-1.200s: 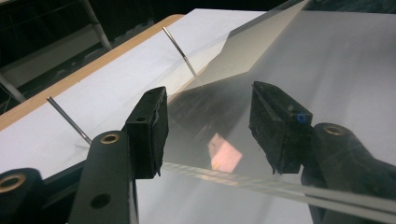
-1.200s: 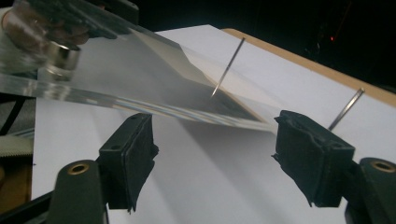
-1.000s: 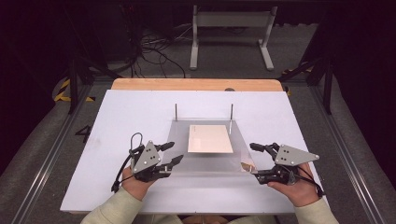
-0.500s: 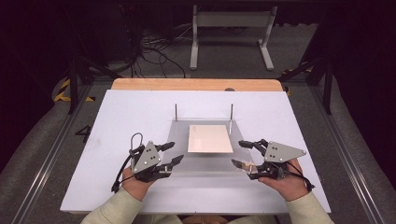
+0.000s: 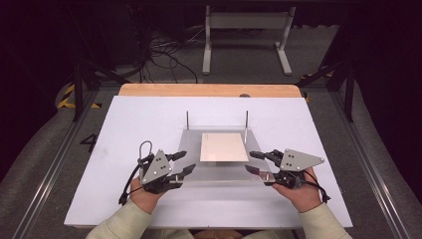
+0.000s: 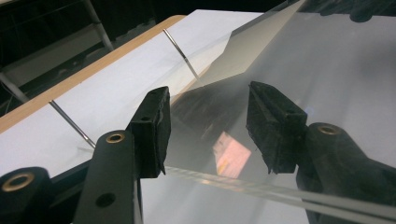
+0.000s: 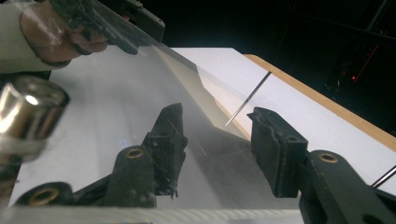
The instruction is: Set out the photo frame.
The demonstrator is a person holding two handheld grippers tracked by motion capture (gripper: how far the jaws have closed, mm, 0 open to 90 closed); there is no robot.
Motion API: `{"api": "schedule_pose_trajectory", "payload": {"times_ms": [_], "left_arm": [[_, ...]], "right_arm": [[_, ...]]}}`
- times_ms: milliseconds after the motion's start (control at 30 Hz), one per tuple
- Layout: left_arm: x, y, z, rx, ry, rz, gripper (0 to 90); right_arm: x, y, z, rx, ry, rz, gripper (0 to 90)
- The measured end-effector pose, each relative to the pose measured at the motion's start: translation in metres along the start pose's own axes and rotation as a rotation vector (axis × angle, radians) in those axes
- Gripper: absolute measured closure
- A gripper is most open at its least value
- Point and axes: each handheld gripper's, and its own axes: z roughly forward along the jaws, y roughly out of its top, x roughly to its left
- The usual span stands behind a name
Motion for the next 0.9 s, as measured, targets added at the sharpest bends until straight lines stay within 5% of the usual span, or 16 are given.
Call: {"api": "schedule_pose_trajectory", "payload": {"times_ms": [433, 900], "left_arm": [[-0.001, 0.013, -0.009, -0.024, 0.032, 0.020, 50.5], [-0.005, 0.033, -0.029, -0.096, 0.050, 0.052, 53.0]], "right_arm": [[-0.002, 0.018, -0.005, 0.013, 0.015, 0.000, 57.7], [0.007, 0.043, -0.019, -0.051, -0.016, -0.031, 61.3]]}}
